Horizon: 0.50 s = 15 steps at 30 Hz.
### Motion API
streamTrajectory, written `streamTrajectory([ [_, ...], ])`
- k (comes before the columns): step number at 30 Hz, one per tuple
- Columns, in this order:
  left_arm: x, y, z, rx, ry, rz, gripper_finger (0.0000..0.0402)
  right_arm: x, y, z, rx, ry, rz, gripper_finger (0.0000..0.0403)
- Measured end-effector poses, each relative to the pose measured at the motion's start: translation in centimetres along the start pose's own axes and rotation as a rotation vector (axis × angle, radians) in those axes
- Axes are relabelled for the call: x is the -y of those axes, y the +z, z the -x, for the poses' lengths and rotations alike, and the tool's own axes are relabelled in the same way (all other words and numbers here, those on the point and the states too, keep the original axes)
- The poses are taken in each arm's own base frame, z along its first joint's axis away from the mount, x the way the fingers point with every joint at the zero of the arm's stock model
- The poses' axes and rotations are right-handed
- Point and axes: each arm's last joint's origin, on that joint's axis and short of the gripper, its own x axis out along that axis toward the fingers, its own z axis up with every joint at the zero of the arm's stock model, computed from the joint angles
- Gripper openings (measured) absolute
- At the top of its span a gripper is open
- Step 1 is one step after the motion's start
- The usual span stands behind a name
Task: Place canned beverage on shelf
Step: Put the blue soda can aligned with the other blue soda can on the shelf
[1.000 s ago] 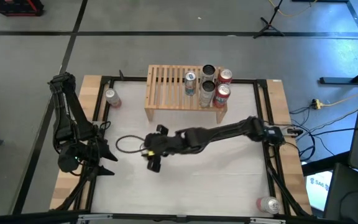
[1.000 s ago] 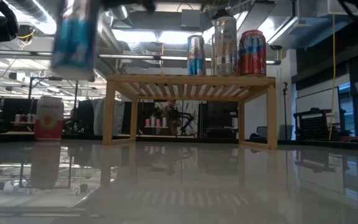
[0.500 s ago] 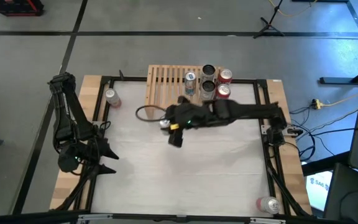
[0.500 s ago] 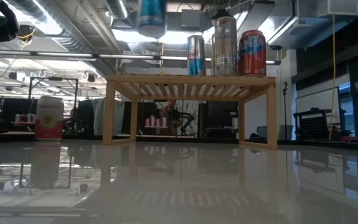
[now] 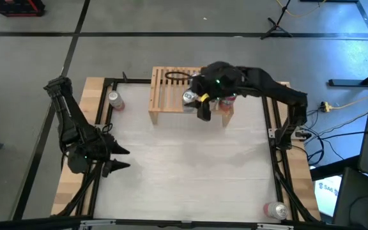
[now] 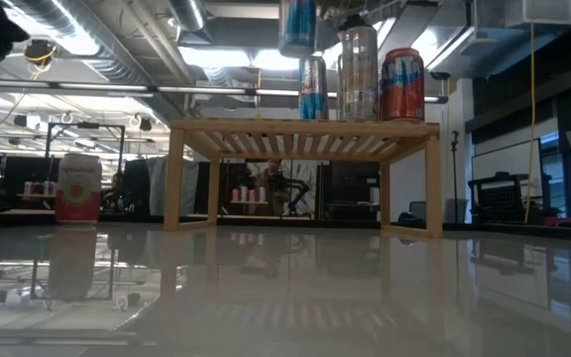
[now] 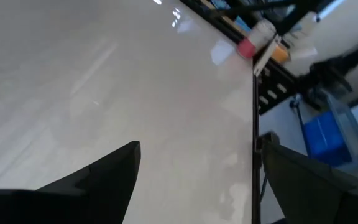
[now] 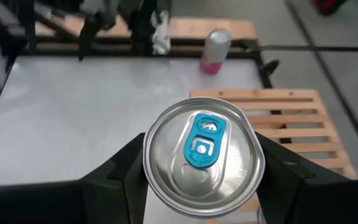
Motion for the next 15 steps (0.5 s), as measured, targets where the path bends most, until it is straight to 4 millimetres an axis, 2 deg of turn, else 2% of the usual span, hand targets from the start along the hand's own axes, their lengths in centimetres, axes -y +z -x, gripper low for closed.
streamTrajectory([
  [4,0.1,0.6,-0.4,0.034,0.004,0.052,0.0324,2.2,-0.5,-0.1,-0.01,0.086,0.022,0.0206],
  [9,0.0,0.9,-0.7,0.054,0.024,0.069,0.0324,4.6,-1.3,0.9,-0.026,0.091,0.025,0.0207],
  [11,-0.1,1.1,-0.9,0.063,0.035,0.058,0.0324,5.1,-1.5,1.0,-0.024,0.105,0.026,0.0206],
  [15,-0.2,1.4,-1.1,0.088,0.058,0.042,0.0324,5.0,-1.9,0.8,-0.033,0.123,0.033,0.0206],
])
